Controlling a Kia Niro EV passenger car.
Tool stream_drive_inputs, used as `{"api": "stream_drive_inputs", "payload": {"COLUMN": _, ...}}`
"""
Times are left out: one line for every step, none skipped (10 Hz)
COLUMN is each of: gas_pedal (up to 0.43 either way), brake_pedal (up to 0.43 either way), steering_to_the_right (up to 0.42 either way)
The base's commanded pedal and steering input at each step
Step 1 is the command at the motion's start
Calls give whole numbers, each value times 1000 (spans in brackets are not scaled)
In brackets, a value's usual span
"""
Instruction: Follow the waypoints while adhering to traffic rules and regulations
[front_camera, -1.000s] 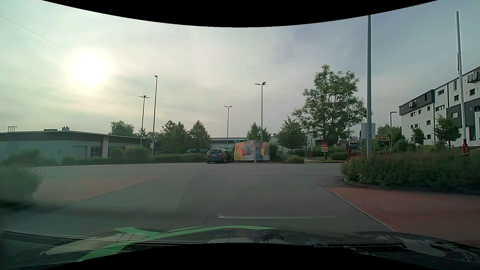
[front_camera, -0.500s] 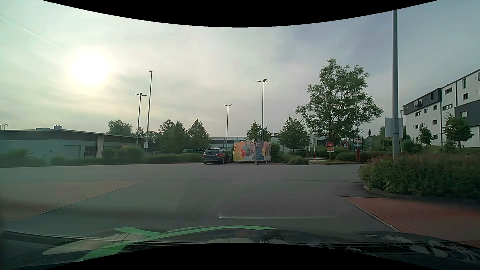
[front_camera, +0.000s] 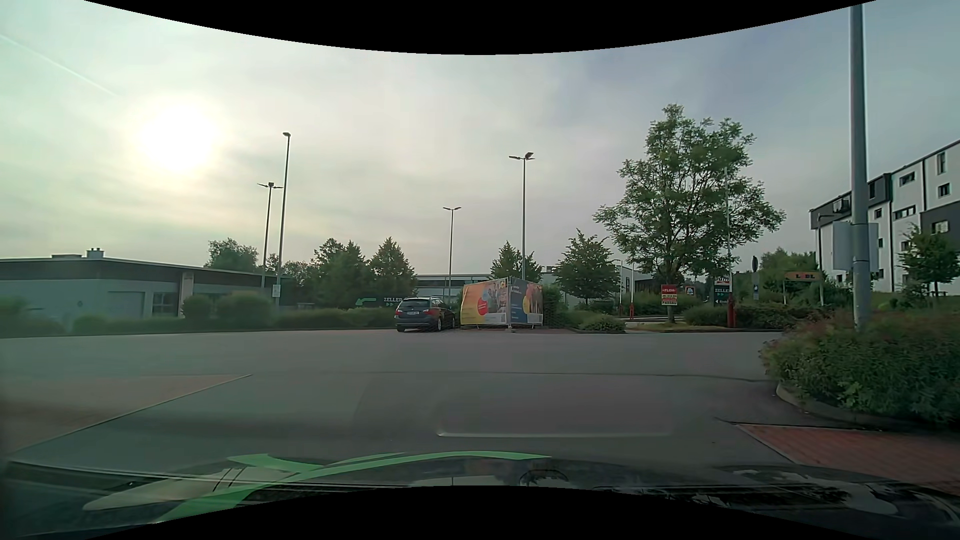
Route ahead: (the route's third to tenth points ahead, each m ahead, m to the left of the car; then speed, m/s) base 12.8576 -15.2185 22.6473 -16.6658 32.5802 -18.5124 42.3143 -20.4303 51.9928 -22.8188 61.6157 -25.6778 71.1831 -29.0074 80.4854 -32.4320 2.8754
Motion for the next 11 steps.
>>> {"api": "stream_drive_inputs", "payload": {"gas_pedal": 0, "brake_pedal": 0, "steering_to_the_right": 20}}
{"api": "stream_drive_inputs", "payload": {"gas_pedal": 0, "brake_pedal": 0, "steering_to_the_right": 26}}
{"api": "stream_drive_inputs", "payload": {"gas_pedal": 0, "brake_pedal": 0, "steering_to_the_right": 31}}
{"api": "stream_drive_inputs", "payload": {"gas_pedal": 0, "brake_pedal": 0, "steering_to_the_right": 37}}
{"api": "stream_drive_inputs", "payload": {"gas_pedal": 0, "brake_pedal": 0, "steering_to_the_right": 43}}
{"api": "stream_drive_inputs", "payload": {"gas_pedal": 0, "brake_pedal": 0, "steering_to_the_right": 51}}
{"api": "stream_drive_inputs", "payload": {"gas_pedal": 0, "brake_pedal": 0, "steering_to_the_right": 64}}
{"api": "stream_drive_inputs", "payload": {"gas_pedal": 0, "brake_pedal": 0, "steering_to_the_right": 77}}
{"api": "stream_drive_inputs", "payload": {"gas_pedal": 0, "brake_pedal": 0, "steering_to_the_right": 88}}
{"api": "stream_drive_inputs", "payload": {"gas_pedal": 0, "brake_pedal": 0, "steering_to_the_right": 105}}
{"api": "stream_drive_inputs", "payload": {"gas_pedal": 0, "brake_pedal": 0, "steering_to_the_right": 125}}
